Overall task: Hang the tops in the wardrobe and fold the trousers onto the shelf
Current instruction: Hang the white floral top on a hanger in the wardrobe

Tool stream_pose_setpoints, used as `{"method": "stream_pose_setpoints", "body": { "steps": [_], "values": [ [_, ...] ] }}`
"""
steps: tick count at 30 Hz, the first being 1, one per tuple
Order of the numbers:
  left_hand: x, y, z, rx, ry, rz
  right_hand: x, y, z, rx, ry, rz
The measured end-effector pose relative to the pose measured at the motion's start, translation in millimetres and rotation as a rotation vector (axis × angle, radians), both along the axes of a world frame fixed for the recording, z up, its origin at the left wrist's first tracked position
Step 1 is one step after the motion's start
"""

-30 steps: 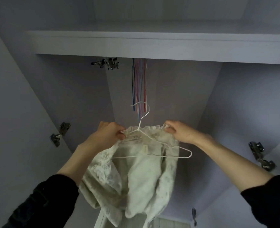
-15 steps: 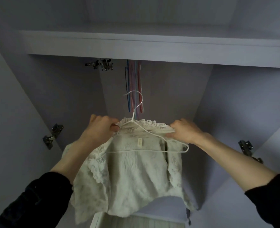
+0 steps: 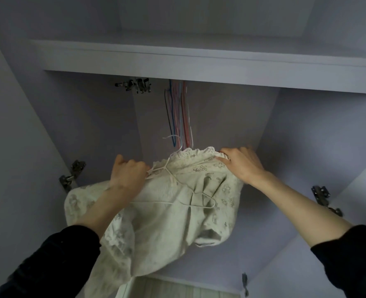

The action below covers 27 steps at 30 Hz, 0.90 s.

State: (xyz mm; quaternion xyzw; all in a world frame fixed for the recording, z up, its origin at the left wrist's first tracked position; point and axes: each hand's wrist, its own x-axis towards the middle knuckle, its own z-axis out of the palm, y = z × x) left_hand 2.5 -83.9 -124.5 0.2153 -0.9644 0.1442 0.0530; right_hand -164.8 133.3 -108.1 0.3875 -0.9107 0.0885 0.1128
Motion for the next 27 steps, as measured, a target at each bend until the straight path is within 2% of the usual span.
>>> {"method": "stream_pose_setpoints", "body": {
  "steps": [2, 7, 11, 13, 14, 15, 17, 18, 20, 22, 24, 25, 27],
  "values": [
    [2.7, -0.6, 5.6, 0.01, 0.075, 0.033, 3.7, -0.7, 1.6, 0.007, -0.071, 0.004],
    [9.5, 1.1, 17.1, 0.078, 0.249, 0.055, 7.9, -2.2, -8.8, -0.087, -0.471, -0.05],
    [11.3, 7.9, 11.6, 0.125, 0.207, -0.006, 16.4, -7.3, 6.4, -0.438, -0.539, -0.006],
    [10.7, 10.5, 8.7, 0.143, 0.204, 0.003, 27.5, -9.0, 14.5, -0.622, -0.78, 0.079],
    [10.4, 11.5, 8.9, 0.163, 0.213, 0.017, 34.5, -8.8, 15.6, -0.578, -0.924, 0.135],
    [10.1, 12.2, 10.2, 0.192, 0.232, 0.036, 42.7, -7.2, 14.5, -0.405, -0.988, 0.18],
    [7.1, 11.8, 15.9, 0.261, 0.284, 0.067, 52.2, -2.2, 8.6, -0.021, -0.907, 0.229],
    [5.5, 11.6, 19.8, 0.289, 0.306, 0.077, 49.8, -0.9, 8.0, 0.022, -0.801, 0.217],
    [2.2, 11.8, 27.2, 0.301, 0.343, 0.058, 35.2, 3.4, 11.2, -0.049, -0.454, 0.12],
    [0.2, 13.6, 32.7, 0.306, 0.381, 0.02, 25.9, 7.0, 10.3, 0.064, -0.277, 0.1],
    [-1.8, 15.6, 37.7, 0.318, 0.425, -0.016, 20.3, 5.8, -0.3, 0.17, -0.311, 0.126],
    [-3.0, 16.0, 40.9, 0.314, 0.449, -0.029, 19.5, 3.9, -5.3, 0.124, -0.334, 0.135],
    [-3.5, 16.7, 46.0, 0.317, 0.482, -0.044, 22.2, -1.9, -8.1, -0.134, -0.421, 0.127]
  ]
}}
